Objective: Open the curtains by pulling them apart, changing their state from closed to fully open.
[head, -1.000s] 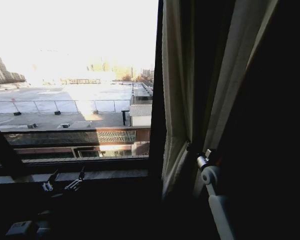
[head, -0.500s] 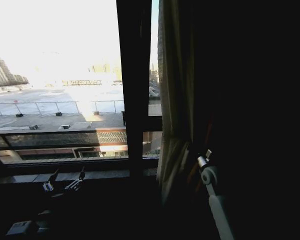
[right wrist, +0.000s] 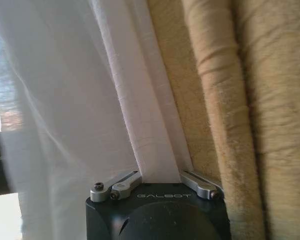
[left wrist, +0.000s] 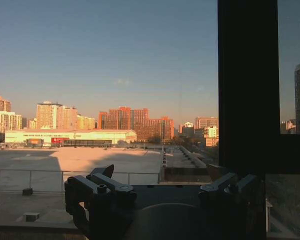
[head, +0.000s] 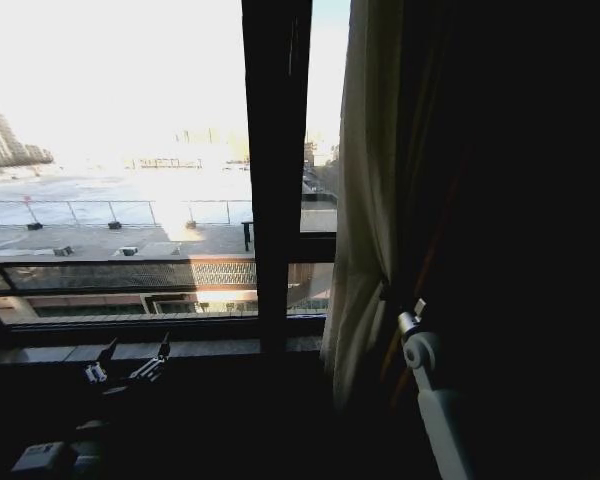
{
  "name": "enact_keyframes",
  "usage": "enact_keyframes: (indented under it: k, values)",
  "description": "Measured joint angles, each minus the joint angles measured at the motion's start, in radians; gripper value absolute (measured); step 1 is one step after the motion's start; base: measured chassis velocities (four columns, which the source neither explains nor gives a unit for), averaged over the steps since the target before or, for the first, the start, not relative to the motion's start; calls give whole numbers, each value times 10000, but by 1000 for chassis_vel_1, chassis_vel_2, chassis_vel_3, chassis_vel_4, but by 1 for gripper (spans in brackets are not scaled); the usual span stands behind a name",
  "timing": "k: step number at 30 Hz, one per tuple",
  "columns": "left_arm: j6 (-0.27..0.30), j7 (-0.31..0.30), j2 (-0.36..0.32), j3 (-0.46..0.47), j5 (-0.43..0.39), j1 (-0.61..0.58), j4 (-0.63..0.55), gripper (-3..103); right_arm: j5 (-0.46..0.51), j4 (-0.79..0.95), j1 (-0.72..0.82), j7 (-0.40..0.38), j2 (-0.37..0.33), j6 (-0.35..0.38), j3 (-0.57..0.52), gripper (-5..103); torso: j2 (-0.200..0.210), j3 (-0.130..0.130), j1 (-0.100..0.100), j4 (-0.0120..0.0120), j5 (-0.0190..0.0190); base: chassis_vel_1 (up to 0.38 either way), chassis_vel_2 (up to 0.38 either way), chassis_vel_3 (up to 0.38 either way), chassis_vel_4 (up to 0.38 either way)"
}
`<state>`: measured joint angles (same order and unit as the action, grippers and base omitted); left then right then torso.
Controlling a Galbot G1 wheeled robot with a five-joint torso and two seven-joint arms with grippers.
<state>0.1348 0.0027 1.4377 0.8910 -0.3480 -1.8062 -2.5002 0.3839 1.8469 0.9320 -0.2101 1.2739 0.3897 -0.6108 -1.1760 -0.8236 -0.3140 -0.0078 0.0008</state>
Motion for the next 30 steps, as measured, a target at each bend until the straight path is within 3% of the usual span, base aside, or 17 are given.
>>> enact_keyframes:
  k: [4,6,10,13,15,17,19,21,23,26,30]
  values:
    - [-1,0,6,-9,0,0,1,100,-126,-169,-121,-654,-39,11,-158,0,0,0,0,2,-2,0,0,0,0]
    - [-2,0,14,-12,0,0,2,100,-171,-413,-290,-1629,-104,14,-336,0,0,0,0,3,-10,0,0,0,0]
    - [-17,-2,29,-8,0,-14,1,100,-176,-492,-341,-2043,-163,2,-464,0,0,1,0,2,-9,0,0,0,0]
    - [-28,-1,34,2,0,-31,1,100,-163,-317,-218,-1762,-217,4,-491,0,0,0,0,0,-5,0,0,0,0]
    - [-48,1,44,10,0,-36,1,100,-143,84,127,-1070,-268,52,-434,0,0,0,0,-3,-3,0,0,0,0]
    - [-62,4,60,11,-3,-34,1,100,-132,407,402,-750,-285,87,-304,11,0,0,0,-3,-3,0,0,0,0]
    - [-64,2,65,11,-7,-25,2,100,-65,660,626,-599,-296,125,-188,11,0,0,0,0,-4,0,0,0,0]
    - [-65,-4,63,15,-19,37,2,100,324,1293,1158,-272,-339,361,6,27,0,1,0,2,-7,0,0,0,0]
    - [-64,-29,59,29,-21,55,2,100,441,1516,1342,-159,-364,495,41,27,0,0,0,2,-8,0,0,0,0]
    - [-17,-181,44,33,-52,105,2,100,658,2463,2176,243,-451,873,135,43,0,0,0,1,-7,0,0,0,0]
    - [-11,-234,40,29,-93,145,2,100,666,3347,3117,499,-446,975,207,54,0,1,0,-1,-5,0,0,0,0]
